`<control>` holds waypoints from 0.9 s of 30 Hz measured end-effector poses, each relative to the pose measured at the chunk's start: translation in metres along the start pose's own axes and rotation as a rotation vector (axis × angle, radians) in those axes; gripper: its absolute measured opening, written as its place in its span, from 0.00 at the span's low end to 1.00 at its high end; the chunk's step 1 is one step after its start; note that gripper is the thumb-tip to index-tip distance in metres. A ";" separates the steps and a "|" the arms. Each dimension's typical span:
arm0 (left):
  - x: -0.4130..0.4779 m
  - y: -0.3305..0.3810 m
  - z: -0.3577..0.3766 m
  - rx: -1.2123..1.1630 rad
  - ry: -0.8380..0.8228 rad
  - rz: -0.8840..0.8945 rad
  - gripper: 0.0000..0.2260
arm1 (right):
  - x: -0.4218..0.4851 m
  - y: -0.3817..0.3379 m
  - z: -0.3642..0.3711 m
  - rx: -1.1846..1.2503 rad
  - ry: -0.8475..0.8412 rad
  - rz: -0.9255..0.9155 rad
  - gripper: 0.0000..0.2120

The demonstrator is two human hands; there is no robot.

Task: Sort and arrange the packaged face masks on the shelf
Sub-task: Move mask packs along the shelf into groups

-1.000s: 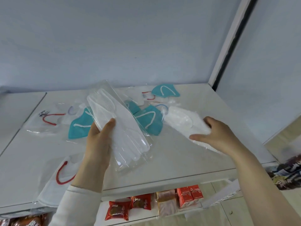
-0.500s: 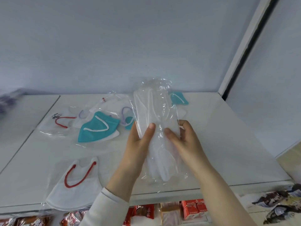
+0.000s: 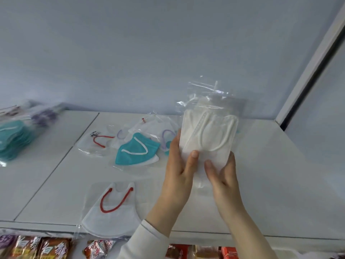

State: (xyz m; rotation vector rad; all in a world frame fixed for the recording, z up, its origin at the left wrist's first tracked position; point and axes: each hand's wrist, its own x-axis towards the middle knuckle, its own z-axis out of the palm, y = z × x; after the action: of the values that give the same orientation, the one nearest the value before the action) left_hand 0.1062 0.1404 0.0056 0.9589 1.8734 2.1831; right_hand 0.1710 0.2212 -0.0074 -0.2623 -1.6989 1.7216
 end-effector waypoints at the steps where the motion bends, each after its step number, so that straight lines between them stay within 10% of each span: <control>1: 0.001 0.002 0.001 -0.008 -0.010 -0.008 0.28 | 0.001 -0.001 -0.001 0.006 -0.001 -0.010 0.20; 16: -0.013 0.005 -0.009 -0.051 -0.009 -0.080 0.12 | -0.006 0.000 0.000 -0.182 -0.053 0.057 0.20; 27: -0.010 0.049 -0.079 -0.108 0.286 -0.088 0.07 | -0.043 -0.031 0.043 -0.161 -0.462 0.256 0.14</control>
State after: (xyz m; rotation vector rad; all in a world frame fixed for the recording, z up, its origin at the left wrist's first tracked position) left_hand 0.0879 0.0567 0.0437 0.5584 1.8435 2.4456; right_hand 0.1881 0.1585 0.0133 -0.1673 -2.2253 1.9401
